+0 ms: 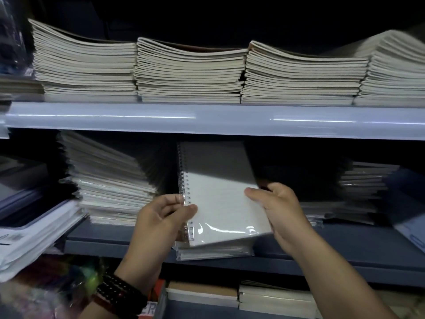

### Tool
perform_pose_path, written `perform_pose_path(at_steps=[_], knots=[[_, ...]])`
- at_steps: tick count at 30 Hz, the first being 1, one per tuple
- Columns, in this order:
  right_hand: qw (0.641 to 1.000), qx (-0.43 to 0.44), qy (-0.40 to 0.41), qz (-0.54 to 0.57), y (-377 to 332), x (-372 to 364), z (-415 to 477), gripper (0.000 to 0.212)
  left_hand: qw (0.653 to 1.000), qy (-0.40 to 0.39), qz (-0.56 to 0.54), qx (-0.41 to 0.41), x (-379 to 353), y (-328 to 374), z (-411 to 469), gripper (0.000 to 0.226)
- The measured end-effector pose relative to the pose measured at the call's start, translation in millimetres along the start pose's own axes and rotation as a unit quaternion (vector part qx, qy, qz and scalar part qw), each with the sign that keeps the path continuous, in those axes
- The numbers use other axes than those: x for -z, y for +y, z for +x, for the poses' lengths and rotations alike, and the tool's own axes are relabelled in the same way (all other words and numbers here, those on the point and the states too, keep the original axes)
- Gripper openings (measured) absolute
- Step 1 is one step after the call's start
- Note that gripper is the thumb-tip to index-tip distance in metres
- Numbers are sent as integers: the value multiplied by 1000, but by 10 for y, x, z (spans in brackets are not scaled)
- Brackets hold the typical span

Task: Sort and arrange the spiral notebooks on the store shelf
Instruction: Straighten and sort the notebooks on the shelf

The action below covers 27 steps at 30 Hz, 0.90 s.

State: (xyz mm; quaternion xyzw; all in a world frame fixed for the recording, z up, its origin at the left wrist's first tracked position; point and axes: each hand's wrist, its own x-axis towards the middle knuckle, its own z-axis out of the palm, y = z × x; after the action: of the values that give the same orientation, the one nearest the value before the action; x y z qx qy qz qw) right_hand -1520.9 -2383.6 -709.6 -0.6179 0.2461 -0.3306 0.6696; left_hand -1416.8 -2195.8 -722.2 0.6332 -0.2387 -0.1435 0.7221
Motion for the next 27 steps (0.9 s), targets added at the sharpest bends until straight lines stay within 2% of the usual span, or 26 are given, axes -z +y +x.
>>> perform_pose_path(at_steps=[3, 6, 8, 10, 12, 14, 16, 18, 20, 22, 27], knots=[[1000, 14, 4, 10, -53, 59, -16, 28, 1000, 1, 3, -5, 15, 15, 20, 30], [999, 41, 19, -6, -92, 66, -34, 10, 999, 12, 5, -38, -54, 38, 43, 24], [995, 61, 63, -55, -35, 54, 33, 12, 997, 31, 44, -57, -99, 36, 81, 6], [984, 80, 85, -132, 72, 49, 109, 12, 990, 32, 125, -54, -87, -35, 152, 23], [970, 75, 54, -224, 159, 66, 154, 23, 984, 32, 175, -27, -18, -138, 196, 32], [940, 91, 33, -327, 104, 126, 137, 26, 978, 41, 202, -9, 73, -229, 218, 30], [879, 116, 57, -458, -16, 201, 82, 23, 967, 52, 248, -3, 148, -264, 230, 19], [841, 71, 40, -535, -91, 242, 34, 38, 954, 60, 294, -5, 185, -242, 236, 9], [845, -5, -17, -535, -87, 208, -12, 50, 947, 57, 317, -7, 203, -198, 248, 9], [867, -43, -47, -493, -16, 136, -42, 53, 947, 46, 317, -4, 186, -156, 247, 9], [954, -88, -20, -286, 135, 93, 9, 51, 927, 21, 374, -12, 114, -85, 323, 21]])
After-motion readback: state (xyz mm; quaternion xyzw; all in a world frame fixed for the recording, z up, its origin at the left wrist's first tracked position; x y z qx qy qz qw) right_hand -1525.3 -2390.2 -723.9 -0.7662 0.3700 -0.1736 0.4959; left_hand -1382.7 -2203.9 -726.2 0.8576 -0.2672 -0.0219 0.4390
